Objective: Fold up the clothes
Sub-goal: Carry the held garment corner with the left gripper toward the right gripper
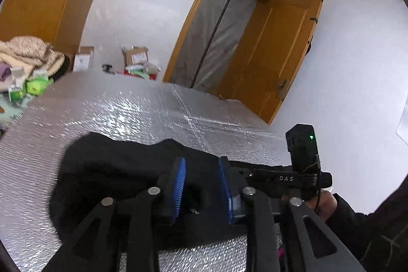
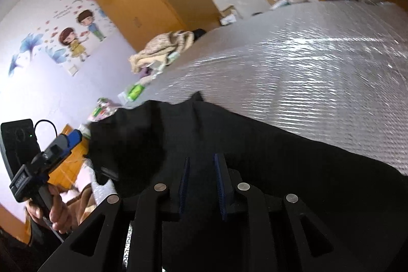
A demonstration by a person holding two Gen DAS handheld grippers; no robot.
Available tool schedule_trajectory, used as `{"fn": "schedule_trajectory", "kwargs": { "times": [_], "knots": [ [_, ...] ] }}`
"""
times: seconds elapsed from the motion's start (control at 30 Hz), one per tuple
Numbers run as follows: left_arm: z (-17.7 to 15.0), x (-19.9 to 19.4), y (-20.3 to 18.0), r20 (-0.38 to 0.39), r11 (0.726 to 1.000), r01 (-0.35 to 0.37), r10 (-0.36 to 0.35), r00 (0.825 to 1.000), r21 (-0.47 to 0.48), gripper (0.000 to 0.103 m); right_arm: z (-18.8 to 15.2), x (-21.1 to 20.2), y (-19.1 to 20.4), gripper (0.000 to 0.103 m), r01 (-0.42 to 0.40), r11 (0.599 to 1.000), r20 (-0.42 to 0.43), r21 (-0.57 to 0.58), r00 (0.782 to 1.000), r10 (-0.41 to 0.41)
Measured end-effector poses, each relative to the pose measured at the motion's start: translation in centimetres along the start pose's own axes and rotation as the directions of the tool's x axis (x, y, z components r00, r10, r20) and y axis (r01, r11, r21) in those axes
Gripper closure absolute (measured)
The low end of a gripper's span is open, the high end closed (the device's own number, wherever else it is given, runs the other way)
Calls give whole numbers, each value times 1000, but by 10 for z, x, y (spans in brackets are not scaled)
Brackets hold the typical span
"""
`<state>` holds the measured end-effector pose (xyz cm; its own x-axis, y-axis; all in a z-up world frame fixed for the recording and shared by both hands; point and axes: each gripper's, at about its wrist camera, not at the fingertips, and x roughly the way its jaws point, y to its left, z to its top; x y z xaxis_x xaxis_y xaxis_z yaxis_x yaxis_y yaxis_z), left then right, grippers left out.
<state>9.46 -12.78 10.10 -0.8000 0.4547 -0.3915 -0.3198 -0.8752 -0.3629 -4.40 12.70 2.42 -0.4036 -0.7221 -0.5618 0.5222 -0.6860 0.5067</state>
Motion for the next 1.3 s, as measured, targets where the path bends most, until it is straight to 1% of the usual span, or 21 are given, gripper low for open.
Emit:
{"fn": "schedule_trajectory", "kwargs": {
  "times": [0.1, 0.17, 0.23, 0.33, 0.4, 0.43, 0.5, 0.57, 0.6, 0.63, 0.73, 0.8, 1.0, 1.1, 1.17, 1.3],
  "knots": [
    [0, -8, 3, 15, 1000, -29, 30, 999, -9, 74, -1, 8, 14, 82, -38, 998, -18, -46, 999, 37],
    [-1, -18, 13, 42, 993, -118, 119, 992, -32, 74, -2, 12, 21, 81, -50, 997, -36, -65, 998, 48],
    [-5, -25, 26, 50, 976, -211, 214, 976, -59, 74, -5, 13, 27, 81, -54, 994, -45, -93, 998, 50],
    [-15, -36, 55, 27, 931, -347, 352, 935, -114, 74, -9, 11, 36, 81, -66, 989, -47, -135, 997, 60],
    [-25, -42, 71, 1, 908, -388, 394, 919, -159, 73, -12, 9, 41, 81, -74, 984, -50, -162, 997, 66],
    [-29, -43, 76, -10, 904, -388, 393, 920, -182, 73, -13, 11, 44, 81, -78, 982, -56, -172, 996, 70],
    [-37, -44, 79, -24, 908, -368, 371, 928, -200, 72, -15, 15, 48, 79, -88, 977, -69, -193, 995, 76],
    [-45, -45, 79, -35, 914, -351, 351, 936, -204, 71, -16, 18, 53, 69, -98, 972, -82, -213, 993, 82],
    [-48, -46, 78, -39, 918, -344, 343, 938, -196, 71, -17, 20, 56, 66, -103, 969, -89, -224, 992, 85],
    [-51, -46, 78, -43, 922, -339, 337, 941, -186, 69, -18, 22, 58, 64, -108, 966, -95, -234, 992, 88],
    [-61, -40, 80, -67, 925, -334, 327, 943, -184, 69, -19, 26, 65, 64, -117, 955, -110, -271, 990, 90],
    [-65, -36, 84, -84, 922, -340, 330, 940, -187, 69, -22, 27, 72, 64, -121, 943, -118, -311, 989, 88],
    [-68, -28, 99, -93, 894, -371, 359, 929, -253, 68, -28, 36, 90, 64, -105, 903, -134, -417, 990, 54],
    [-70, -28, 105, -104, 877, -403, 390, 915, -263, 68, -30, 42, 99, 64, -97, 881, -136, -464, 990, 37],
    [-73, -30, 109, -109, 868, -412, 398, 911, -276, 67, -32, 44, 104, 64, -94, 870, -133, -483, 991, 33],
    [-70, -28, 117, -99, 868, -386, 374, 922, -312, 66, -31, 52, 110, 64, -74, 862, -120, -501, 993, 16]
  ]
}}
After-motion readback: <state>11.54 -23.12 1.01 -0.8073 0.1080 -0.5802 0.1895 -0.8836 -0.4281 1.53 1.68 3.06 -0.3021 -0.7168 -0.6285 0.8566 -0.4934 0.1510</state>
